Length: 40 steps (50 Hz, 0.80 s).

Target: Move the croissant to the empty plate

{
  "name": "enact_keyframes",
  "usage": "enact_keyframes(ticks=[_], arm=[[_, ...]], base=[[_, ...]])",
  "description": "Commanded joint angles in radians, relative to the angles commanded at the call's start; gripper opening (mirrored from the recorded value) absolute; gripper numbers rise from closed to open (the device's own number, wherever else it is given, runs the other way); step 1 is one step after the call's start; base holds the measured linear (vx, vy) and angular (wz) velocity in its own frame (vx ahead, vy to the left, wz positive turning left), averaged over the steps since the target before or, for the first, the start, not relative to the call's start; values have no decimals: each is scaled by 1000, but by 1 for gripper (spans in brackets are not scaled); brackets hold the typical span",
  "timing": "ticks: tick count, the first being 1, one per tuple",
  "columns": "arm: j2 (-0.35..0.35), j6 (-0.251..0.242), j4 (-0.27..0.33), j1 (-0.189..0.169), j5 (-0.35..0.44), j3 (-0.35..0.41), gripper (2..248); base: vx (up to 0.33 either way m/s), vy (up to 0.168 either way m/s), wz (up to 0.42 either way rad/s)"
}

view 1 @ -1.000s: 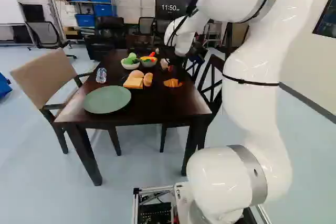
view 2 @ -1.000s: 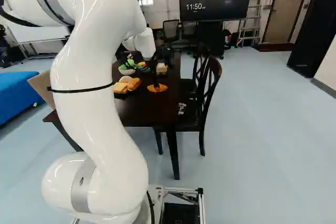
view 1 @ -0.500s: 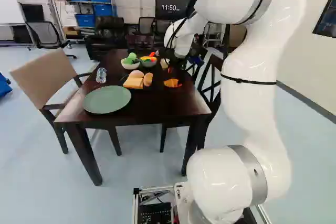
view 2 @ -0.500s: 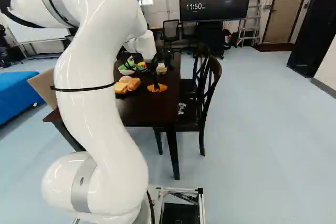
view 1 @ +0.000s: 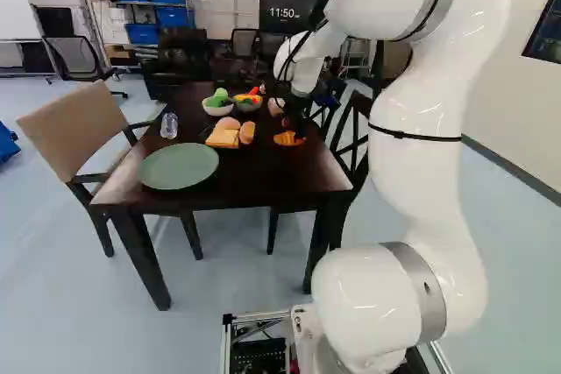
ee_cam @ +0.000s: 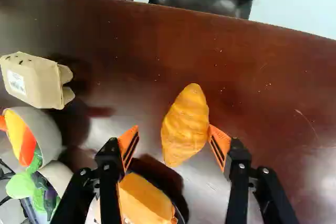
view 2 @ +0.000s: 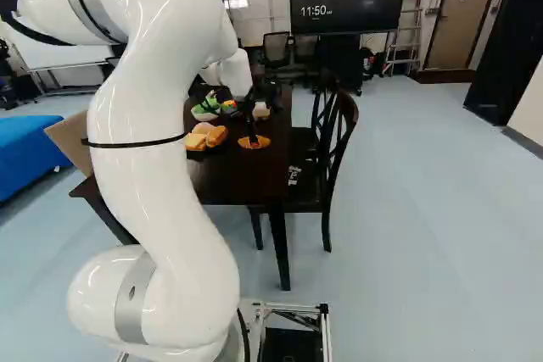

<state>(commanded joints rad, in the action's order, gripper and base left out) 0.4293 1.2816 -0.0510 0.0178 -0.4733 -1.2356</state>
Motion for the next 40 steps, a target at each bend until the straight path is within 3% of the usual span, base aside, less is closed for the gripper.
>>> enact_keyframes(ticks=[1,5,6,32,33,37,38,40], arm=[[0,0,0,0,0,0,183],[0,0,0,0,0,0,183],[0,0,0,0,0,0,170],[0,0,0,0,0,0,166],[0,0,0,0,0,0,153],[0,0,0,0,0,0,153],[0,0,0,0,0,0,140],[0,0,0,0,0,0,140]], base=[[0,0,0],[0,0,0],[0,0,0],[0,0,0],[0,0,0],[0,0,0],[0,0,0],[0,0,0]])
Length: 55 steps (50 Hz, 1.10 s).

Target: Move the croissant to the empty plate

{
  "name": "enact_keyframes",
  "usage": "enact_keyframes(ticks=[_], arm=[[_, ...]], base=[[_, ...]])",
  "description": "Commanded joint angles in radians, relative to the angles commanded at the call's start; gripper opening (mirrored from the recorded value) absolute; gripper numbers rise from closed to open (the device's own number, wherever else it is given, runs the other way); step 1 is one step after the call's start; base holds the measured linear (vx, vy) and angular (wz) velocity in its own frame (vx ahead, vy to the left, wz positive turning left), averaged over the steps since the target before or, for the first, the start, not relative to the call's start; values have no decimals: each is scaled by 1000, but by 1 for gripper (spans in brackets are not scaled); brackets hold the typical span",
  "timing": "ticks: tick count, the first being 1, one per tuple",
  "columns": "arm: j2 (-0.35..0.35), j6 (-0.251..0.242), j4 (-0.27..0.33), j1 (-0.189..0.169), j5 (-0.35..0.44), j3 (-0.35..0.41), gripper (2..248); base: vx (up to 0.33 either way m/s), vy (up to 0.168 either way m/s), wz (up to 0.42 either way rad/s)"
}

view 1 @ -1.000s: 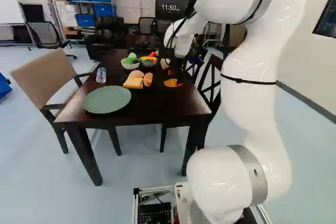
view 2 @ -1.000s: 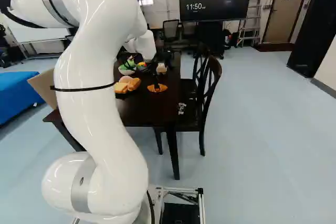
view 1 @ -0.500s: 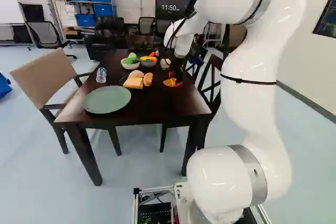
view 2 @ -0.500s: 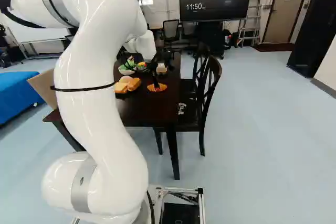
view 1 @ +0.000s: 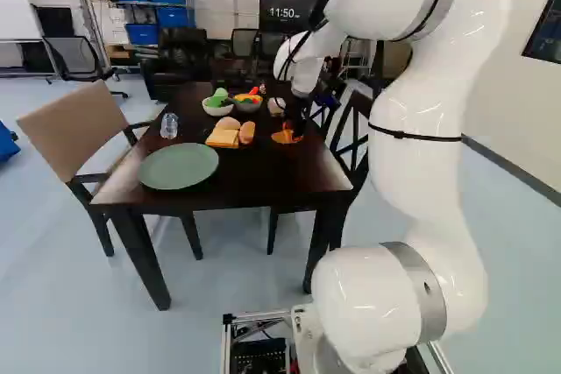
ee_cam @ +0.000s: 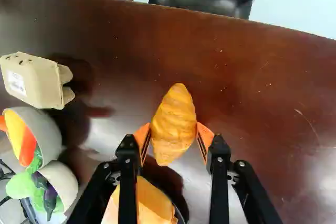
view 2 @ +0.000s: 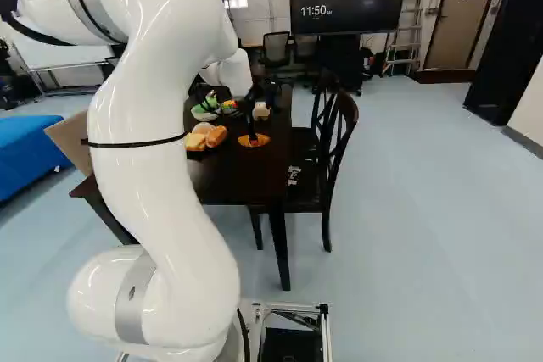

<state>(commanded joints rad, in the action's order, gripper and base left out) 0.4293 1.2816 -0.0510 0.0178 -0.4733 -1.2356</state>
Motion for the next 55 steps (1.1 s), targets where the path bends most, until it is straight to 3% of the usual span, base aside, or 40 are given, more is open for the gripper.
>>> enact_keyframes(ticks=[7,8,18,19,55], arm=[[0,0,0,0,0,0,129],[0,0,0,0,0,0,117],[0,0,0,0,0,0,107],[0,0,0,0,0,0,97],[-19,0,0,0,0,5,98]], base=[[0,0,0],[0,0,0],[0,0,0],[0,0,0],[0,0,0]])
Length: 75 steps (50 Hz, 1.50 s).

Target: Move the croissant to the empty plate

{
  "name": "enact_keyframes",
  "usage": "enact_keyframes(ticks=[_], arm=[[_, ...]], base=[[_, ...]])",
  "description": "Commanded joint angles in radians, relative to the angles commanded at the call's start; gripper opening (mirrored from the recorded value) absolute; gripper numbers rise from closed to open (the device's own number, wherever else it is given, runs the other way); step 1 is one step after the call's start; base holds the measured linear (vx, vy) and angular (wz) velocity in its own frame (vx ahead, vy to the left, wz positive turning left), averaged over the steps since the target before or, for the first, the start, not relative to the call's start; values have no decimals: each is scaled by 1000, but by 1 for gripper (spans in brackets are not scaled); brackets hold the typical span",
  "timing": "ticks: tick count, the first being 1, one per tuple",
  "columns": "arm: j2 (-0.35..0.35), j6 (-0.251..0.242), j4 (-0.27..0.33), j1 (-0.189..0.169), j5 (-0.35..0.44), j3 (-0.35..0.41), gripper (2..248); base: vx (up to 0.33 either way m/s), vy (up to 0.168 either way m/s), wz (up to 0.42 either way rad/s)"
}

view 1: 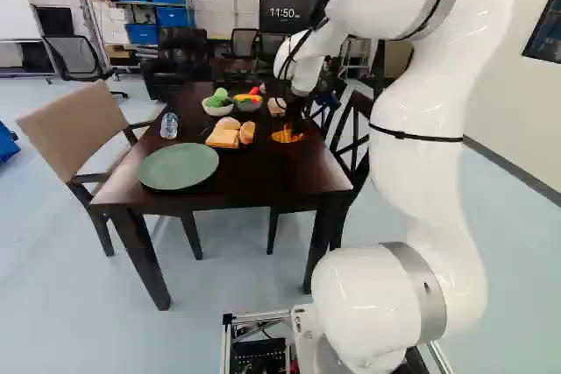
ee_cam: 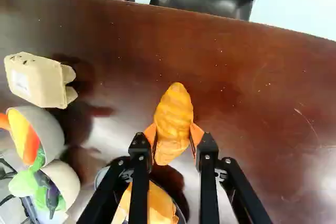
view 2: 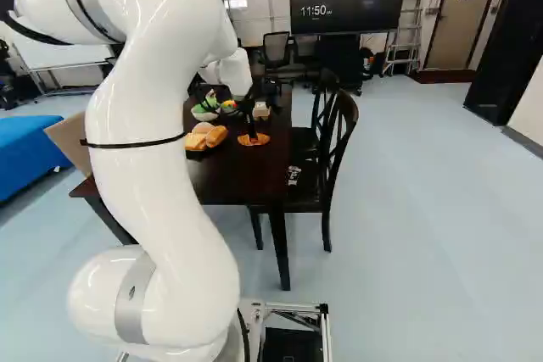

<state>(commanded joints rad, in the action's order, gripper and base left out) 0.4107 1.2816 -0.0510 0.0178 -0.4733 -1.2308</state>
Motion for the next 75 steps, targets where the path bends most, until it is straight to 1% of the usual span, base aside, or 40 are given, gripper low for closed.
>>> enact_keyframes(ticks=[62,75], arm=[[-165,0,0,0,0,27,98],[-196,0,0,12,0,28,98]], base=[[0,0,0],[0,0,0]])
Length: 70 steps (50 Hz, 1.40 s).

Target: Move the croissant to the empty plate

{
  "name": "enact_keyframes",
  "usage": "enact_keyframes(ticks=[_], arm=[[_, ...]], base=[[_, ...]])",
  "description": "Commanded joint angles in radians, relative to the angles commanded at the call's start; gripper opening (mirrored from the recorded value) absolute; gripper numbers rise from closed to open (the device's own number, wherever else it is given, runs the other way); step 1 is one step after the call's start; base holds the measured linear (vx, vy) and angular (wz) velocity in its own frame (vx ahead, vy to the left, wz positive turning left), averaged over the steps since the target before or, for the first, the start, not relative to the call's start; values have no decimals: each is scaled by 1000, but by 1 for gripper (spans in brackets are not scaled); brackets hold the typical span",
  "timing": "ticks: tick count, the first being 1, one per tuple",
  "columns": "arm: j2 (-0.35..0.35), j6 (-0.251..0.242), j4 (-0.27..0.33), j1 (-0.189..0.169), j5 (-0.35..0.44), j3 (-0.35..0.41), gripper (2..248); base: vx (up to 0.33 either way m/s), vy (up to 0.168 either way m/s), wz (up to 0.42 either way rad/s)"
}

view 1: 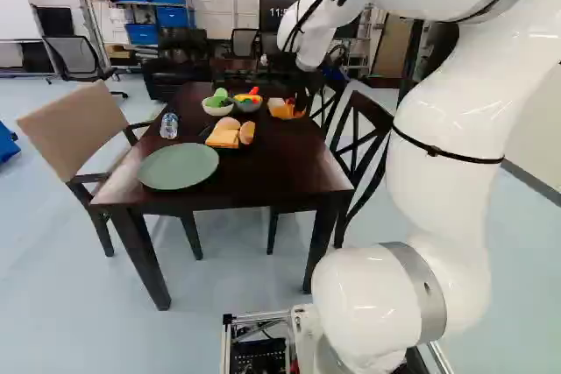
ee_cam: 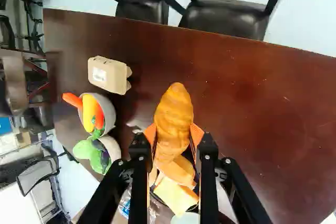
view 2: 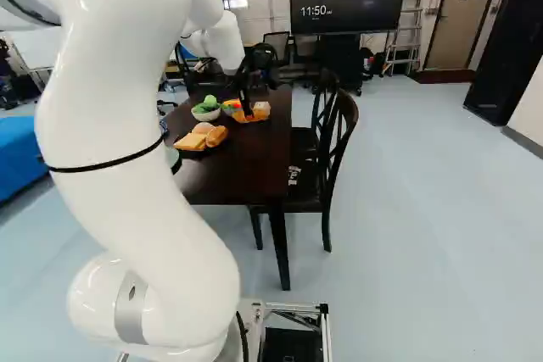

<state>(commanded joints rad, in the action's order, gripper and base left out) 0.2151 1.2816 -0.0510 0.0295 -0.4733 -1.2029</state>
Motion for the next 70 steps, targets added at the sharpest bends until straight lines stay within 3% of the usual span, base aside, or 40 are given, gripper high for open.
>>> enact_keyframes(ticks=[32,70], arm=[[-53,0,0,96,0,-24,98],[-17,0,0,213,0,-65,98]], base=[[0,0,0],[0,0,0]])
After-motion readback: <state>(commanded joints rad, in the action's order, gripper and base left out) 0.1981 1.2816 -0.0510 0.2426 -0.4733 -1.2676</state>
